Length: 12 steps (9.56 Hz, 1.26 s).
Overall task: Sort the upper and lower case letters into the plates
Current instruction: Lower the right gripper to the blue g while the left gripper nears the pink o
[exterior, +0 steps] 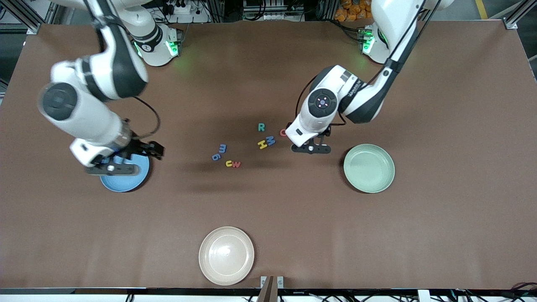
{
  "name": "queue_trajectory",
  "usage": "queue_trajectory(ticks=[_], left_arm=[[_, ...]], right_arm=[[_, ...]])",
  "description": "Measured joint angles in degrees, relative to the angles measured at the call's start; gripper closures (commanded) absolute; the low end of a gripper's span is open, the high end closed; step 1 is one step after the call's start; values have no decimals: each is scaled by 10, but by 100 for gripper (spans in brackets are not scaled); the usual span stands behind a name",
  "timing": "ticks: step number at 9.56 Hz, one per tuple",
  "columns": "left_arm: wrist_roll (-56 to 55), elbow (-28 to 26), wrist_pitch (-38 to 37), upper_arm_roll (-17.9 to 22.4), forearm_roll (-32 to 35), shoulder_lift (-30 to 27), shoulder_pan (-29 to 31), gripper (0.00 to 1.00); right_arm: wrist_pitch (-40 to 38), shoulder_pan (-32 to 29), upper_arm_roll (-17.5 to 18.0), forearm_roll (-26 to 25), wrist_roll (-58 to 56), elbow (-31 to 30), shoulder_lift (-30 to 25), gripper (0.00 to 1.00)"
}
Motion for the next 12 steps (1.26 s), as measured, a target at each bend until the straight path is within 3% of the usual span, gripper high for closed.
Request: queue_trajectory(ticks=[3,6,9,12], left_arm=[[-105,-51,72,0,0,1,-43,0],[-169,-63,135,1,0,26,-48,0],[-206,-56,156,3,1,58,-58,0],[-287,-42,165,5,43,85,-74,0]], right_arm=[[126,56,0,0,21,-31,82,0],[238,90,0,0,24,-97,120,0],[312,111,0,-1,24,-148,136,0],[328,122,-1,-1,24,-165,136,0]])
